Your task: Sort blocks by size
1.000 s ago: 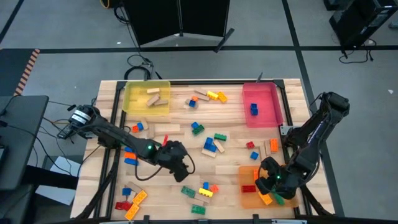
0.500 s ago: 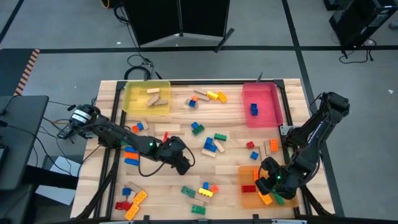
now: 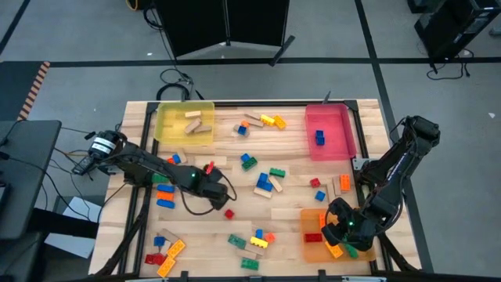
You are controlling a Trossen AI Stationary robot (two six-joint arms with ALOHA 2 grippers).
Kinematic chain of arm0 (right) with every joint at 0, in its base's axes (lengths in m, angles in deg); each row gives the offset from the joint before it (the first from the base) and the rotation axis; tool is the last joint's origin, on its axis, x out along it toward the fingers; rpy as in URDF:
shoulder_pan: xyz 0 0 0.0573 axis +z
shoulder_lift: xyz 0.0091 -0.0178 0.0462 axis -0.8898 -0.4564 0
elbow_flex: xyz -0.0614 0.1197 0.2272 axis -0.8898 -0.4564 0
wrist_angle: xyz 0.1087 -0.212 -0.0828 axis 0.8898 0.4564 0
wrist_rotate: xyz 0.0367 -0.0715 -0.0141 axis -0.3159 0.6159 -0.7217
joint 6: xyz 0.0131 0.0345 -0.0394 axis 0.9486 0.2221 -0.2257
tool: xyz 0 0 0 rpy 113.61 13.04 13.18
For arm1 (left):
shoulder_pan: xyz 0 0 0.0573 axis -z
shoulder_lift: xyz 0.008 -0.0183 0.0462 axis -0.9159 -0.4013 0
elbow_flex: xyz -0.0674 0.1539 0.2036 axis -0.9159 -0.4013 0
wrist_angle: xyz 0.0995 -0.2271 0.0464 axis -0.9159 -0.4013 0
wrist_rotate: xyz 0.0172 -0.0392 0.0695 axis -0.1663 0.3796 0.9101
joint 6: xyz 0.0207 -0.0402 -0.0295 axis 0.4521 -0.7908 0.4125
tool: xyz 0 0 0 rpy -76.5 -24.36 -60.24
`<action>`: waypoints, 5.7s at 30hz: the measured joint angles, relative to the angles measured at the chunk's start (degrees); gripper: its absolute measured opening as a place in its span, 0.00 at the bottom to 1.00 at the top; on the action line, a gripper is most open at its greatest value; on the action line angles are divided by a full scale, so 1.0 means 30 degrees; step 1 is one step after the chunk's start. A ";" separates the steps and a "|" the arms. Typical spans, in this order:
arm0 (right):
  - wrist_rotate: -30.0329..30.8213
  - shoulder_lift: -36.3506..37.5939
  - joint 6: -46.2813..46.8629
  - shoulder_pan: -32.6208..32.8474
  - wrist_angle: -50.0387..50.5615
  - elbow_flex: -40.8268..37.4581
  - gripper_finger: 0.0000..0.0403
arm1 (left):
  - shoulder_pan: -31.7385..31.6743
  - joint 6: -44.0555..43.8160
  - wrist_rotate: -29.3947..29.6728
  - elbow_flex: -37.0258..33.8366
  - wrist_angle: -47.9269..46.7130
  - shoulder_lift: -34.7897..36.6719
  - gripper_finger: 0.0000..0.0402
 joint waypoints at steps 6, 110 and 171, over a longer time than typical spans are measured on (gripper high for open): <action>0.0000 0.0000 -0.0058 0.0000 0.0000 0.0006 0.52 | 0.0302 0.7829 -0.1570 0.0000 -0.3213 0.0000 0.66; 0.6532 -0.0772 -2.8873 -1.1395 -1.5679 -0.0007 0.52 | -2.0910 1.3236 0.0248 0.2433 -0.2491 0.5596 0.27; 0.5153 -0.0765 -3.0211 -1.9244 -1.5569 0.1938 0.57 | -2.0292 1.8824 0.0623 -0.0543 0.2324 1.0470 0.54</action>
